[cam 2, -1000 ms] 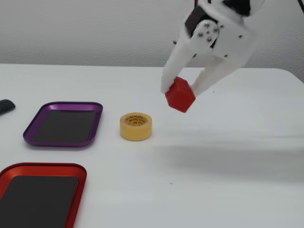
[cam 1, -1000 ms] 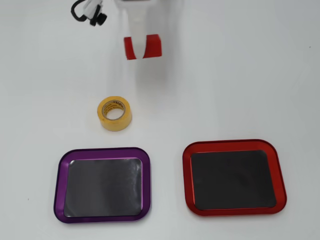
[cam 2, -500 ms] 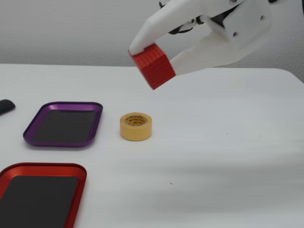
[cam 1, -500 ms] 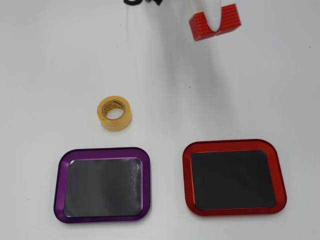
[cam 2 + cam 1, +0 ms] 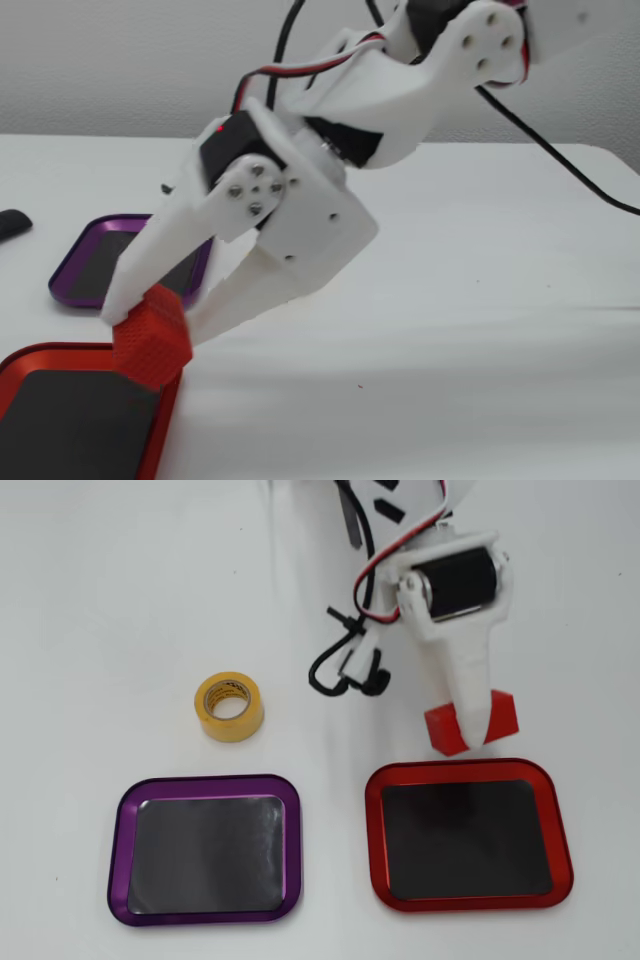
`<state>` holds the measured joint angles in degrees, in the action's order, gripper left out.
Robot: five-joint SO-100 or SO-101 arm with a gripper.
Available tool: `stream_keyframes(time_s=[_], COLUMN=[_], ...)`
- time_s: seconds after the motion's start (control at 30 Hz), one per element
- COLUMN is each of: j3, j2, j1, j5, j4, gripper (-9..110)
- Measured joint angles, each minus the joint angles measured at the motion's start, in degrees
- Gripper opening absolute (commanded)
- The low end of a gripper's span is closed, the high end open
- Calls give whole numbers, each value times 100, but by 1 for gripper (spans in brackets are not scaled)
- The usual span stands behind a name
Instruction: Grasp a red block and put it in the left red dish.
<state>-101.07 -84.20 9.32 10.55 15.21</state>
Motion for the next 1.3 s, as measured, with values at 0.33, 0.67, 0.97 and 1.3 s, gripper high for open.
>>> stream_keyframes(time_s=[0.33,0.67,0.97,1.3], j3=[1266,1573,1617,2856], j2=[1371,1600,1600,729], j1=[-35,70,62,105], j5=[0,0,0,0], j4=[176,360,1046,3516], gripper=[0,12,15,25])
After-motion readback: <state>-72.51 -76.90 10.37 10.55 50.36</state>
